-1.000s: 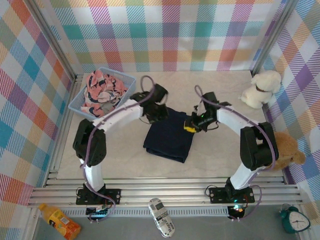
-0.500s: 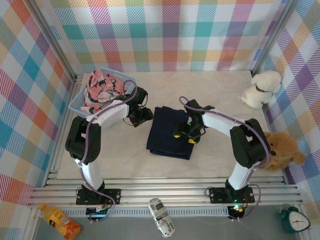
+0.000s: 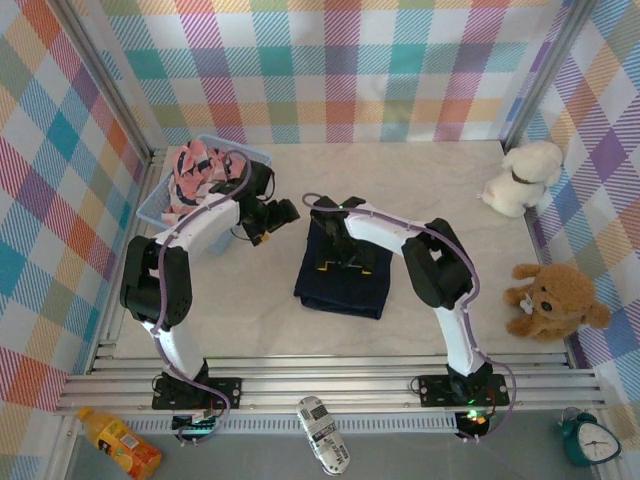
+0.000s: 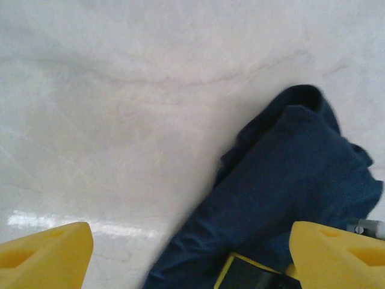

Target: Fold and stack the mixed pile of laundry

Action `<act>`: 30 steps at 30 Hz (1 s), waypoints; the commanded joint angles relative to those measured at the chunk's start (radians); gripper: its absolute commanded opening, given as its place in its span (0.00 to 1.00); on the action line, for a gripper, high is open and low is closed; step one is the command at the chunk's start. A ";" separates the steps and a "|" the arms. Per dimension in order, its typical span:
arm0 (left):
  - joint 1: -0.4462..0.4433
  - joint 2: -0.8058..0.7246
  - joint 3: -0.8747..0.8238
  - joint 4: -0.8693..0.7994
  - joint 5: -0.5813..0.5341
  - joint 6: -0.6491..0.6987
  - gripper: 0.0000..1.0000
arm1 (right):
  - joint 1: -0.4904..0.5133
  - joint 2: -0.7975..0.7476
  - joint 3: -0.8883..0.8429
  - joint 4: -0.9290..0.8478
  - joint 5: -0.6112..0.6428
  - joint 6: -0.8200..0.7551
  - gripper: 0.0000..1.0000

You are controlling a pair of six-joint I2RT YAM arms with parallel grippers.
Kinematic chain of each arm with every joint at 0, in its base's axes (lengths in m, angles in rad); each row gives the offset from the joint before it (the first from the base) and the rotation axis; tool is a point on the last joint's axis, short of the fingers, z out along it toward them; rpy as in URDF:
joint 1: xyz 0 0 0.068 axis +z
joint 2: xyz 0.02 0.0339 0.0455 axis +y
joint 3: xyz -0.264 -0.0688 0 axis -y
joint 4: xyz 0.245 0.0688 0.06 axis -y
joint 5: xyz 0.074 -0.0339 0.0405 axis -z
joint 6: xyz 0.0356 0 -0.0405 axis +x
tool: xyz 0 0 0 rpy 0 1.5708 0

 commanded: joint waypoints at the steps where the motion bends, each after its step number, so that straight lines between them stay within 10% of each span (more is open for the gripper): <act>1: 0.017 -0.008 0.060 -0.004 0.019 -0.011 0.85 | -0.064 0.046 -0.075 -0.128 0.105 -0.014 0.99; 14: 0.194 0.068 0.282 -0.060 -0.114 0.018 0.85 | -0.494 -0.067 -0.223 -0.016 0.217 -0.605 1.00; 22: 0.296 0.219 0.431 -0.092 -0.183 0.019 0.86 | -0.733 -0.013 -0.095 0.016 0.263 -0.681 0.99; 30: 0.320 0.415 0.649 -0.177 -0.353 -0.018 1.00 | -0.761 0.054 0.140 -0.030 0.231 -0.685 0.99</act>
